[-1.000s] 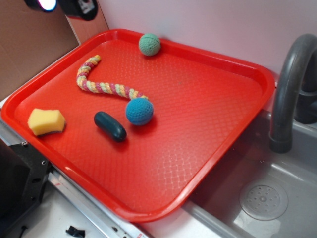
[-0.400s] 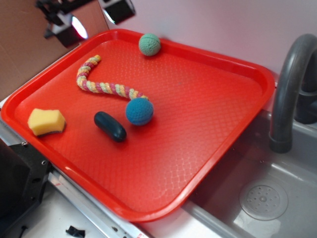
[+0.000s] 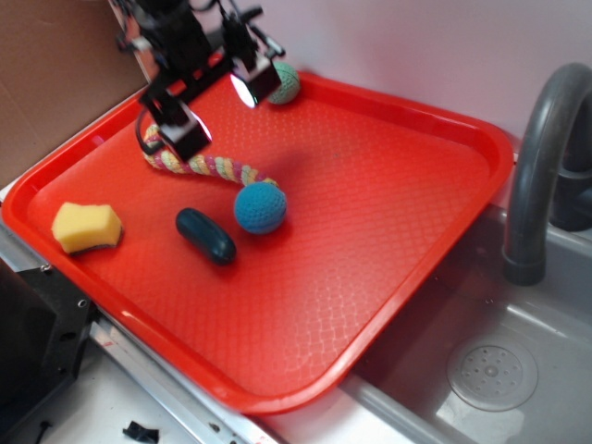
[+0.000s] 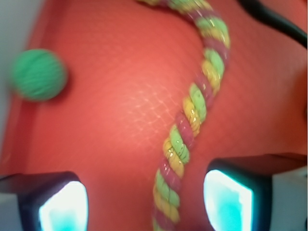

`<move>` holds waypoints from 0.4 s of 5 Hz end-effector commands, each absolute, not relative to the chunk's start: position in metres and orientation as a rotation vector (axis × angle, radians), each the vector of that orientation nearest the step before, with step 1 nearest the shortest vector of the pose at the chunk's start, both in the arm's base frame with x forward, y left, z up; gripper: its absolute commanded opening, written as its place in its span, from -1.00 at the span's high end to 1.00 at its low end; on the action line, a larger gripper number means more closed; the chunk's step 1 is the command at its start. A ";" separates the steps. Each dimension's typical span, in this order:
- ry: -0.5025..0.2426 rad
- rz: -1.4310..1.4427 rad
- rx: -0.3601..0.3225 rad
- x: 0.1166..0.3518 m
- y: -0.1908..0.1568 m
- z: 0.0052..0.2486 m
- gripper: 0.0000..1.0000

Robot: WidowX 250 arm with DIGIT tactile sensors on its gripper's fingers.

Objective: Grab the multicolored rope.

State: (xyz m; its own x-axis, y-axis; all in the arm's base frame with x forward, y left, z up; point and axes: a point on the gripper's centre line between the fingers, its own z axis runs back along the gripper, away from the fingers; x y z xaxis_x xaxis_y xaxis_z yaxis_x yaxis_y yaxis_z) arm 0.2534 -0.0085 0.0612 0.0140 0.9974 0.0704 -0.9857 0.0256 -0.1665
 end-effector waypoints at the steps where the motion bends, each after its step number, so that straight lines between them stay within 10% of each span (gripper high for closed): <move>1: -0.156 1.679 -0.030 0.254 -0.002 0.021 -1.00; 2: -0.153 1.662 -0.002 0.255 -0.003 0.014 -1.00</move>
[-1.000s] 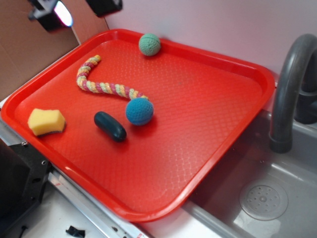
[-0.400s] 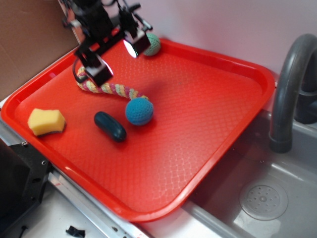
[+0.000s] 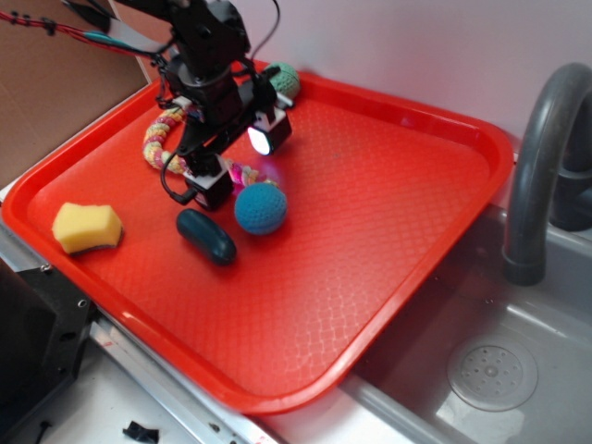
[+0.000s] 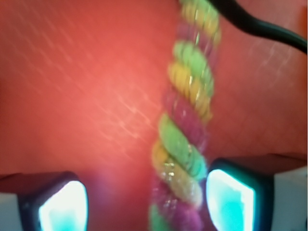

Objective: Grab the multicolored rope.

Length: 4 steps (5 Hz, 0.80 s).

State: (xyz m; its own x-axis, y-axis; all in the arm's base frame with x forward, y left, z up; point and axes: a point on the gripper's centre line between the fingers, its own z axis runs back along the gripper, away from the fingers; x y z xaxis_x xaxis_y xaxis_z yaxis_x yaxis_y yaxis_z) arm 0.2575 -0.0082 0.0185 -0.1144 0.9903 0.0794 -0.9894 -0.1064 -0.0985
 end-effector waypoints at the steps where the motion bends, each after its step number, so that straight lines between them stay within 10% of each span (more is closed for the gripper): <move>1: -0.142 1.643 0.011 0.253 -0.007 0.013 1.00; 4: -0.136 1.557 0.006 0.254 -0.021 0.028 1.00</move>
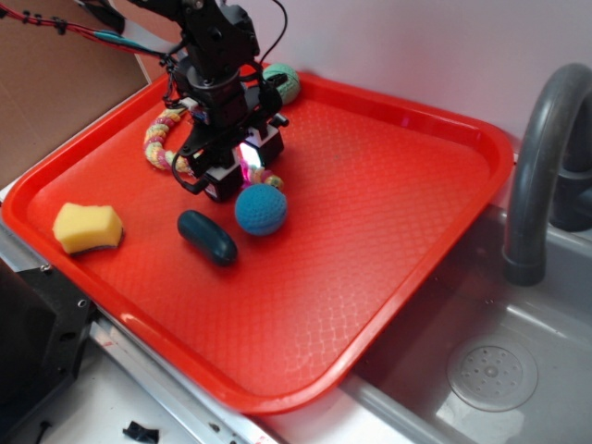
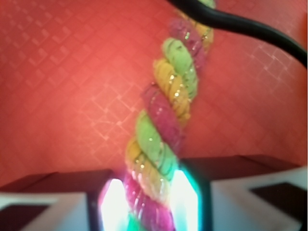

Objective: Grab the multicolored rope.

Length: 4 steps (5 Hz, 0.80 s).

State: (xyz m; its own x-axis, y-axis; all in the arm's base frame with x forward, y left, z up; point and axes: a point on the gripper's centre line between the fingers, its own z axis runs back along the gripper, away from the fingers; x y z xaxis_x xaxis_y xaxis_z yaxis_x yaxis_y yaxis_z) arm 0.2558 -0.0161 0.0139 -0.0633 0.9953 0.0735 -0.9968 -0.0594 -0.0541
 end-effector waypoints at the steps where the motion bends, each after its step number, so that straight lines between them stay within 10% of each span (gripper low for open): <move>1: -0.176 1.308 -0.034 0.263 -0.016 0.059 1.00; 4: -0.095 0.562 -0.311 0.275 -0.035 0.187 1.00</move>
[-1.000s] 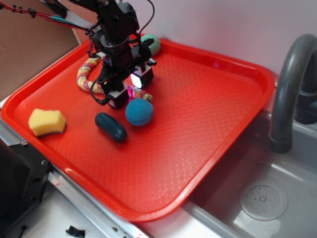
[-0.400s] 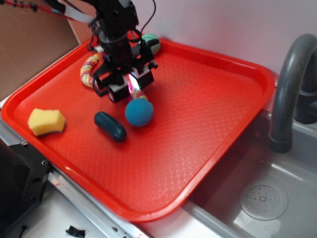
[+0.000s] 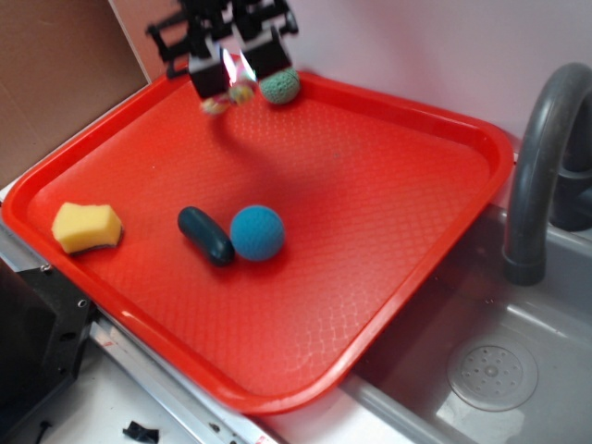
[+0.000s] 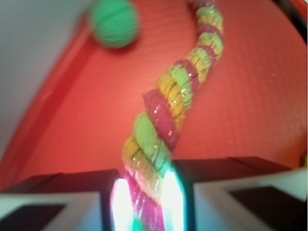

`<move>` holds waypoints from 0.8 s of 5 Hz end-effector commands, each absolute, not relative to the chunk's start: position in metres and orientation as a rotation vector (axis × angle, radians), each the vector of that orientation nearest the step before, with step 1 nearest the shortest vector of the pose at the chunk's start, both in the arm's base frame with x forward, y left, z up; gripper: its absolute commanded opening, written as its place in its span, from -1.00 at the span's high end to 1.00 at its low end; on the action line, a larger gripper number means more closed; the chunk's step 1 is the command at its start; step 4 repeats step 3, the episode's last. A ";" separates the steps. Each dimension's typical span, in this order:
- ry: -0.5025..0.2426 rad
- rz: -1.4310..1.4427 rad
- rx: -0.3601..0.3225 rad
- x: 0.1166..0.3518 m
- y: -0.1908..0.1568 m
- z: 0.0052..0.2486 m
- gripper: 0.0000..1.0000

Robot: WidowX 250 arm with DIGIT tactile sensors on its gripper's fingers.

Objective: Grab the multicolored rope.

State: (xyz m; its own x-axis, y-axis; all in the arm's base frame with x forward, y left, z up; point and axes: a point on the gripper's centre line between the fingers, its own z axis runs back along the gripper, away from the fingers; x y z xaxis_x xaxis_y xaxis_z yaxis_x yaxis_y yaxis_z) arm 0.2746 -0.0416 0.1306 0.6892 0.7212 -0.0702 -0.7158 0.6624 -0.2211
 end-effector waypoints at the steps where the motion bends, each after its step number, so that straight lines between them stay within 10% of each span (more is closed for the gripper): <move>1: -0.148 0.302 -0.266 0.265 -0.038 0.220 1.00; 4: -0.201 0.298 -0.218 0.261 -0.030 0.231 1.00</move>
